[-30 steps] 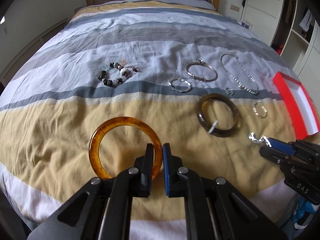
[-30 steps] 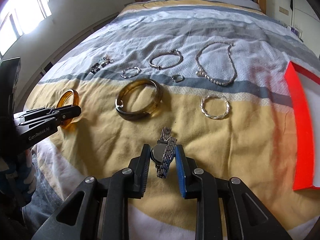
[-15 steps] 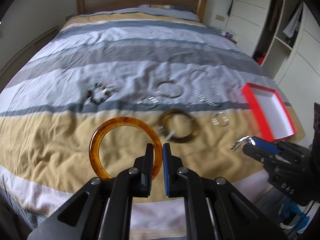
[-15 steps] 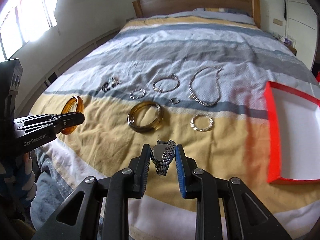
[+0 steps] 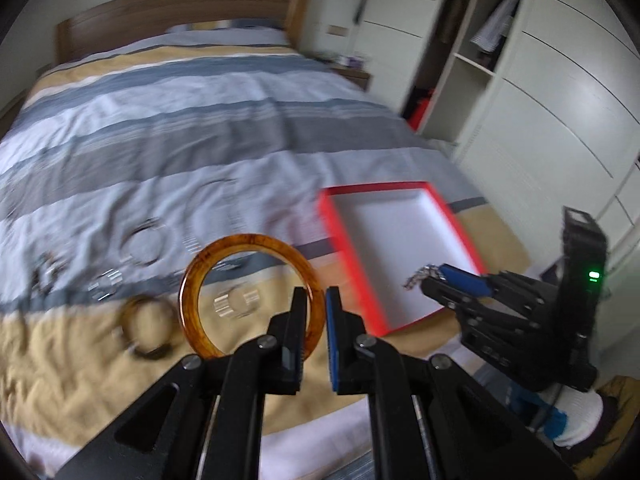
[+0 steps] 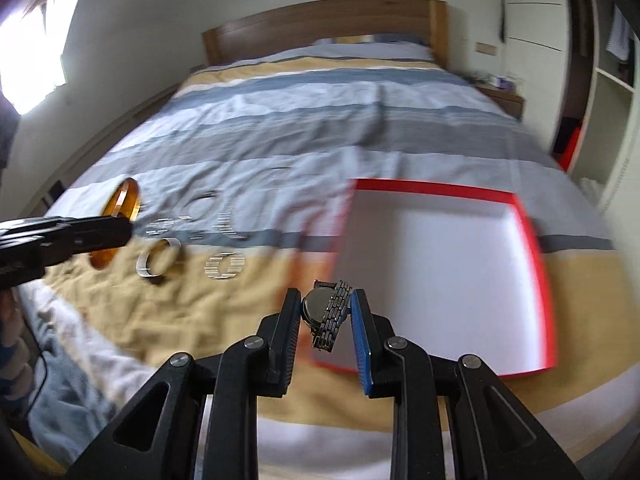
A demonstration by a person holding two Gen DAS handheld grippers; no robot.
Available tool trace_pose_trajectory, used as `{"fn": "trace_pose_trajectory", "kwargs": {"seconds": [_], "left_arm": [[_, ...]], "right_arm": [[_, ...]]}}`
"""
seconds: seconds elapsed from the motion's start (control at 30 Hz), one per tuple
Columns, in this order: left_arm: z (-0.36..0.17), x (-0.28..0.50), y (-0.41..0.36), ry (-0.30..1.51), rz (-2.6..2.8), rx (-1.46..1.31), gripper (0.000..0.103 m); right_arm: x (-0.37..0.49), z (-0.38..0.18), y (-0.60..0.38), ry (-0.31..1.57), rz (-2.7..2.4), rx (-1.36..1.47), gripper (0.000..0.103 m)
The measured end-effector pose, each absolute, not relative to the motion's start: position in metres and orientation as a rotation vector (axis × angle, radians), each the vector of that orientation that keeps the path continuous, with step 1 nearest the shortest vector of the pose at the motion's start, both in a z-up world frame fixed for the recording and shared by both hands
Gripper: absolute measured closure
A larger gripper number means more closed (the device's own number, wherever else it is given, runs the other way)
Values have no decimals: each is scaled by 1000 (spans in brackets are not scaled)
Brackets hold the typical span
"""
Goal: Organize jewelry
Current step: 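Carry the amber bangle in the left tool and the watch in the right tool to the red box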
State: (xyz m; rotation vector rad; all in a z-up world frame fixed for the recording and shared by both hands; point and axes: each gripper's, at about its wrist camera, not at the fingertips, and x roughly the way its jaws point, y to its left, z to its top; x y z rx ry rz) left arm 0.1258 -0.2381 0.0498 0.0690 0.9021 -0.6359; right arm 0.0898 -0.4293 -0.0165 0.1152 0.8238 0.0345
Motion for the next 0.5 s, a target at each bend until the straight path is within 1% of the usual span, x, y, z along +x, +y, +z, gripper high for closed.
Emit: {"fn": "trace_pose_trajectory", "kwargs": {"seconds": [0.17,0.27,0.37,0.5], "left_arm": [[46,133,-306,928,-749,85,94],[31,140,-341,966,-787,99,94],[6,145,-372,1014,-794,132,94],[-30,152,-383,1085,-770,159,95]], "right_arm": [[96,-33,-483,857,-45,113,78],[100,-47,-506,879,-71,119,78],[103,-60,-518,902,-77,119,78],[107,-79,-526,939,-66,111,78]]}}
